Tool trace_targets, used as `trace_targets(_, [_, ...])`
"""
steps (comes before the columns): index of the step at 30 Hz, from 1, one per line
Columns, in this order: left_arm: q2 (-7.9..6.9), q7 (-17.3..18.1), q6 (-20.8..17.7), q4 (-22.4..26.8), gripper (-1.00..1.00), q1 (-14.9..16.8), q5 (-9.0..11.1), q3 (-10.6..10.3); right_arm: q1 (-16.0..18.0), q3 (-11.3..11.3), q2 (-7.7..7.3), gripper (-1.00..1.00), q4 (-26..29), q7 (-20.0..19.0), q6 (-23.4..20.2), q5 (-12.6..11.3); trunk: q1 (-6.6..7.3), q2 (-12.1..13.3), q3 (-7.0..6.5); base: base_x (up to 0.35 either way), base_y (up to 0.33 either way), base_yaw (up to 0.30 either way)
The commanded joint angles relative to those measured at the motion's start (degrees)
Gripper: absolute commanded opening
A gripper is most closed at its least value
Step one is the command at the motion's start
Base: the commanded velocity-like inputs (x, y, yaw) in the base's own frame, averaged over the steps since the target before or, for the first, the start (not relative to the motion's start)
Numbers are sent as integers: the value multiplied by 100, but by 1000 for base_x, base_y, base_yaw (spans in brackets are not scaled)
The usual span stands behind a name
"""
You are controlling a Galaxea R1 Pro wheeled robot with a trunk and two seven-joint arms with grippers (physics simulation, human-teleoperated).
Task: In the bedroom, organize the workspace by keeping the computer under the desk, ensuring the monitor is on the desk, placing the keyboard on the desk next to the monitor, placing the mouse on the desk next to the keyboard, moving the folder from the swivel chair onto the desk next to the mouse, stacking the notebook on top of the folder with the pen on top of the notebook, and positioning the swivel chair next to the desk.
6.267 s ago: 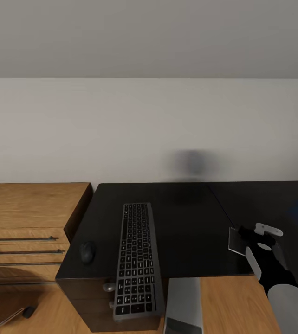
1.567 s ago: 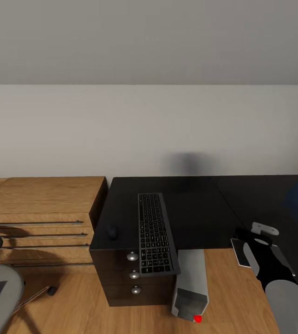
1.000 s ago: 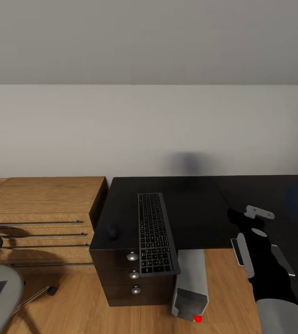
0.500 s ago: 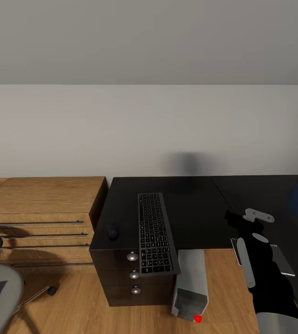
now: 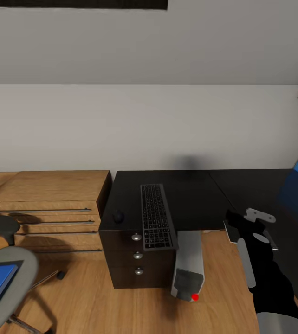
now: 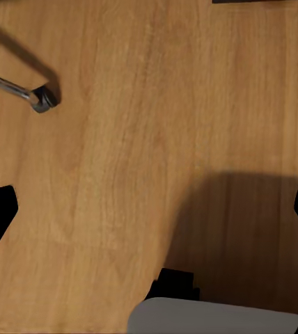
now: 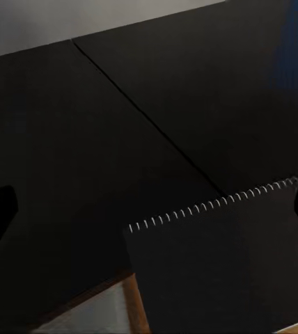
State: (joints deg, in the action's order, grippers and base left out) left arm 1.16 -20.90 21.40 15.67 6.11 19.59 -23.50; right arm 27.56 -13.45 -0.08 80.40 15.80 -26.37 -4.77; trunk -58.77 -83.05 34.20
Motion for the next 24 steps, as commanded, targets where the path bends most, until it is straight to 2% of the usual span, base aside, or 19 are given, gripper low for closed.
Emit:
trace_targets(1, [-2, -37, 17, -3, 100, 4, 36, -49, 4, 3, -1, 100, 8, 39, -19, -50, 4, -3, 5, -333, 73, 0])
trace_targets(7, [-2, -37, 14, -3, 100, 4, 36, -49, 4, 7, 5, 100, 2, 40, -17, -55, 4, -3, 5, -320, 124, -2])
trace_targets(10, [1, -37, 21, -3, 100, 4, 36, -49, 4, 3, 7, 100, -18, 31, -19, -127, 4, -3, 5, -197, 258, -175])
trace_targets(20, [2, -37, 19, -3, 100, 4, 36, -46, 4, -3, 2, 100, -34, 45, -17, -782, 4, -3, 5, -48, 261, -241])
trace_targets(24, [3, -38, 15, -3, 100, 4, 36, -47, 4, -7, 1, 100, -33, 52, -17, -869, 4, -3, 5, -6, 59, -95])
